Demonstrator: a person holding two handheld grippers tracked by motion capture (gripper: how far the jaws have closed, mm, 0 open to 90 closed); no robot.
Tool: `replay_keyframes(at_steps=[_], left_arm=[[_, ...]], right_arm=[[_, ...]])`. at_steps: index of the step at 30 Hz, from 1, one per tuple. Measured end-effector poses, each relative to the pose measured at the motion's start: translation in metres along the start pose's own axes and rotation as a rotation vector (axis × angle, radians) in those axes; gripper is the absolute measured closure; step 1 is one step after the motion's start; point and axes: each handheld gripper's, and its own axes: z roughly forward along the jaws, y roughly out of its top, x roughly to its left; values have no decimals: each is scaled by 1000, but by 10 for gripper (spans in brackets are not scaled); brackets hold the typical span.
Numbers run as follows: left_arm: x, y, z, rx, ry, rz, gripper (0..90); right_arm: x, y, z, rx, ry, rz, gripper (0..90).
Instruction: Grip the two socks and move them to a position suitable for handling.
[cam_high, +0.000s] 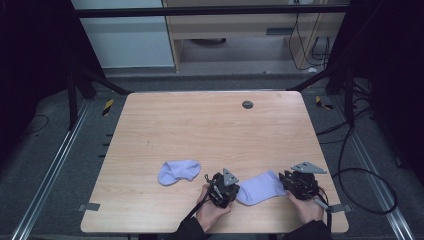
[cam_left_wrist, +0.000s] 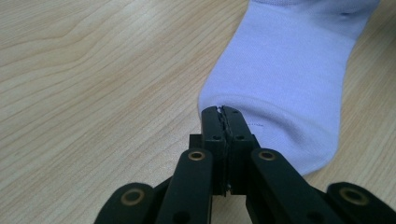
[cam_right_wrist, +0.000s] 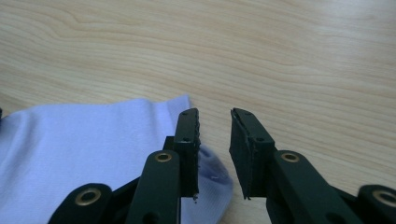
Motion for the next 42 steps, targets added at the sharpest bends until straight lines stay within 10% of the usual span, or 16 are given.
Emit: replay_keyframes(at_steps=[10, 23, 30, 42], left_arm=[[13, 7, -18, -74, -16, -35, 687], [76, 0, -88, -152, 86, -68, 481], [119, -33, -131, -177, 180, -152, 475], [165, -82, -148, -130, 302, -261, 506]], right_arm=[[-1, 4, -8, -94, -4, -9, 594], [19, 27, -14, -146, 117, -62, 473], [50, 51, -7, -149, 209, -98, 492], [109, 78, 24, -108, 308, -165, 541]])
